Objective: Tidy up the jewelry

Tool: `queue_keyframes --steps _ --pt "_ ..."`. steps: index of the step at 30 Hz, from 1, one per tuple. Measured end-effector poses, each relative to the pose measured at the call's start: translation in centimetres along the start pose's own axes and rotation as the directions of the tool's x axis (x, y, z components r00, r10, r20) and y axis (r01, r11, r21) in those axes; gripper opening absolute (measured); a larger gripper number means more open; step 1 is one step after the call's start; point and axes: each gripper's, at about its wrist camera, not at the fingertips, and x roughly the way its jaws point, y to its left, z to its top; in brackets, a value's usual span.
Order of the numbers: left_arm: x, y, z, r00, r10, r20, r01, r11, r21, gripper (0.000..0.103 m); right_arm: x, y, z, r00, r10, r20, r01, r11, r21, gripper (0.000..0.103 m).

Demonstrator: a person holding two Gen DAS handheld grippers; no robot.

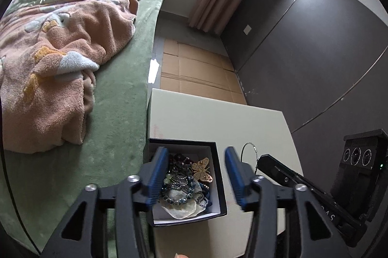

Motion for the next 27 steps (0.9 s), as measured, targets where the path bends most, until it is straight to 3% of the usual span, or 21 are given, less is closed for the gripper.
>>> queue_keyframes --steps 11,13,15,16,17,24,27 --pt "-2.2 3.0 1.1 0.998 0.019 0.06 -0.016 0.998 -0.061 0.061 2.5 3.3 -0.2 0.999 0.045 -0.02 -0.046 0.997 -0.058 0.004" --pt "-2.4 3.0 1.2 0.997 0.029 0.066 -0.025 0.998 -0.059 0.061 3.4 4.2 -0.2 0.999 0.017 -0.049 -0.021 0.996 -0.086 0.005" --pt "-2.6 2.9 1.2 0.997 0.038 0.071 -0.034 0.998 -0.05 0.061 4.4 4.7 -0.3 0.995 -0.018 -0.097 0.009 0.995 -0.096 0.025" --pt "-2.8 2.7 1.1 0.996 0.042 0.075 -0.039 0.998 -0.042 0.061 4.4 4.5 -0.4 0.995 -0.023 -0.102 0.014 0.996 -0.091 0.048" --pt "-2.9 2.5 1.0 0.996 0.047 0.079 -0.045 0.998 -0.035 0.061 4.2 4.3 -0.6 0.996 -0.029 -0.089 0.021 0.996 -0.087 0.061" --pt "-4.3 0.9 0.0 0.994 0.045 0.104 -0.045 0.999 -0.002 0.061 0.6 2.2 -0.6 0.997 -0.072 -0.034 0.07 0.996 -0.056 0.064" --pt "-4.7 -0.2 -0.8 0.992 0.048 0.114 -0.05 0.999 0.018 0.062 -1.3 1.6 -0.6 0.996 -0.089 -0.009 0.088 0.995 -0.044 0.075"
